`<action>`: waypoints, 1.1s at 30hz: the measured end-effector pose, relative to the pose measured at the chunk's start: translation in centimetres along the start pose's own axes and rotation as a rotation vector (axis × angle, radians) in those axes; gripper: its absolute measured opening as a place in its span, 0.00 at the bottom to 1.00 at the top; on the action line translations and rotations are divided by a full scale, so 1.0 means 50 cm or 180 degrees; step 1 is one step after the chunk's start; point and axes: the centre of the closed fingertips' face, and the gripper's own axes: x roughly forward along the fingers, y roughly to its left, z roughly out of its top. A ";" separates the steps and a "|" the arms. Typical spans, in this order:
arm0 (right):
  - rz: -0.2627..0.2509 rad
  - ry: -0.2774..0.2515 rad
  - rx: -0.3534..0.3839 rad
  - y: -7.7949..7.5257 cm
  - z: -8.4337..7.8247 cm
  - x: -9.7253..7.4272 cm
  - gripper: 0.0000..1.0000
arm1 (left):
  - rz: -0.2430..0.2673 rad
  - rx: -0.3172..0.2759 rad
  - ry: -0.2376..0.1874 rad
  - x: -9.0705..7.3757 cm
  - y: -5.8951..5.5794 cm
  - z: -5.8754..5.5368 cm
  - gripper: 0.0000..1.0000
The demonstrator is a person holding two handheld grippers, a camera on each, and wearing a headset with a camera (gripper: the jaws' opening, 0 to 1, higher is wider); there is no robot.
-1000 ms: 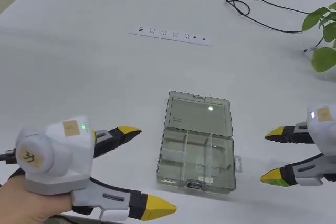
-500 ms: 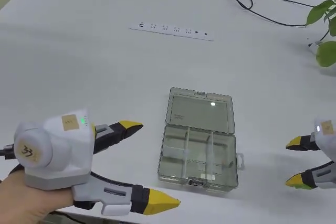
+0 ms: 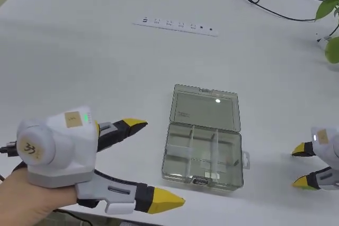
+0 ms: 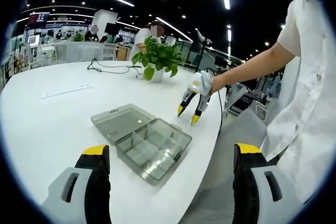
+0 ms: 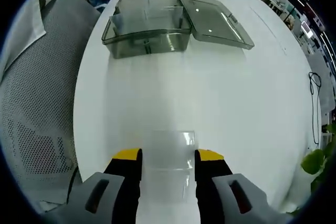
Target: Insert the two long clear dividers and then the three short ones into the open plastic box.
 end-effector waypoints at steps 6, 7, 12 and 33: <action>-0.0030 -0.0003 0.0014 -0.006 0.000 -0.001 0.33 | 0.0004 0.0007 0.0002 0.000 0.002 -0.001 1.00; -0.0029 0.0000 0.0017 -0.006 -0.001 -0.001 0.33 | 0.0003 0.0008 -0.0003 0.000 0.002 0.000 1.00; -0.0052 0.0029 -0.0006 -0.006 0.000 -0.002 0.33 | 0.0001 0.0012 -0.0009 0.000 0.000 0.003 1.00; -0.0561 -0.0585 -0.0331 0.050 0.217 -0.169 0.32 | -0.0070 -0.0365 -0.0100 0.041 -0.030 0.087 0.84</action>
